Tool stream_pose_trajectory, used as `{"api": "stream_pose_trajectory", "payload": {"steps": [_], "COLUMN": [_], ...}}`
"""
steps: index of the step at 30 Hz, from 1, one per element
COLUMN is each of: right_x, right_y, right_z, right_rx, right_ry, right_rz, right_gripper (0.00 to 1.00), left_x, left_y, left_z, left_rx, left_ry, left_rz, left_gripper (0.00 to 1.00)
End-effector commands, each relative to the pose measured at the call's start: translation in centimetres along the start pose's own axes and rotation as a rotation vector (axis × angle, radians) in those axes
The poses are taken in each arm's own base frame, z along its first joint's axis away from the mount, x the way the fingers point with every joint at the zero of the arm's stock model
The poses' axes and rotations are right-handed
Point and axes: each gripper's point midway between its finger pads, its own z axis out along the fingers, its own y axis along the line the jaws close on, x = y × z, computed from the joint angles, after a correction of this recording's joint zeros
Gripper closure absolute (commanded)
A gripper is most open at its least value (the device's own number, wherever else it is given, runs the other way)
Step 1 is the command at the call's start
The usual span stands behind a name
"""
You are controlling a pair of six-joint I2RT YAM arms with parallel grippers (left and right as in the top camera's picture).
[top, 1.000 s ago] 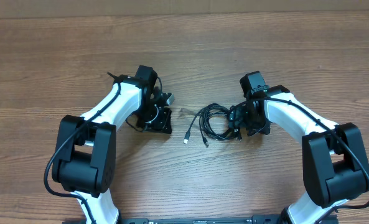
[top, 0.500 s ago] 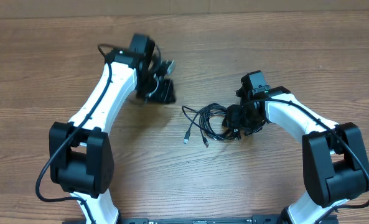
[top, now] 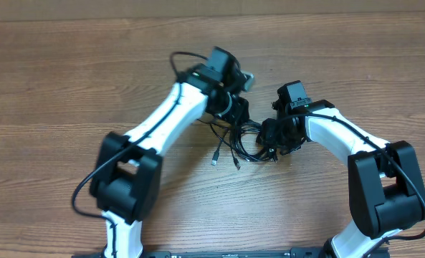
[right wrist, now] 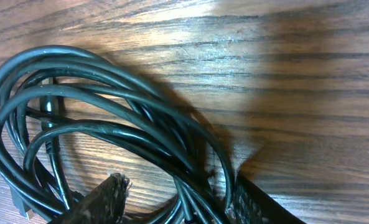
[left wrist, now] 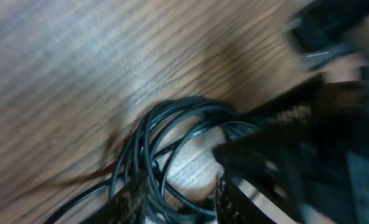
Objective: Untangle cables
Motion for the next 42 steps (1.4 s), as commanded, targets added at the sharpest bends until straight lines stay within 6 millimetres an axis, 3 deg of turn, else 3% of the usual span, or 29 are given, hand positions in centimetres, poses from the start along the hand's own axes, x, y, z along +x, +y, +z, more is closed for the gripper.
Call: {"api": "stream_pose_trajectory", "payload": {"steps": [1, 16, 18, 21, 35, 39, 42], "right_x": [0.3, 0.3, 0.3, 0.2, 0.1, -0.8, -1.6], "right_y": [-0.5, -0.5, -0.5, -0.5, -0.5, -0.1, 0.3], "right_z": [0.4, 0.4, 0.4, 0.4, 0.4, 0.4, 0.4], "right_rx": [0.018, 0.018, 0.018, 0.017, 0.019, 0.002, -0.011], "right_ry": [0.008, 0.008, 0.007, 0.004, 0.0, -0.038, -0.068], "right_rz": [0.008, 0.008, 0.008, 0.007, 0.006, -0.015, -0.027], "right_gripper": [0.47, 0.46, 0.46, 0.45, 0.41, 0.31, 0.24], "left_x": [0.9, 2.5, 2.6, 2.6, 3.6, 4.0, 3.9], "left_y": [2.6, 3.7, 3.8, 4.0, 5.5, 5.5, 5.5], "left_z": [2.3, 5.1, 5.1, 5.0, 5.1, 5.3, 5.2], "left_rx": [-0.107, -0.114, -0.116, -0.117, -0.198, -0.198, -0.194], "left_ry": [0.037, 0.105, 0.106, 0.109, 0.131, 0.141, 0.137], "left_rz": [-0.051, -0.074, -0.075, -0.08, -0.088, -0.091, -0.091], "left_gripper": [0.64, 0.68, 0.8, 0.87, 0.87, 0.96, 0.96]}}
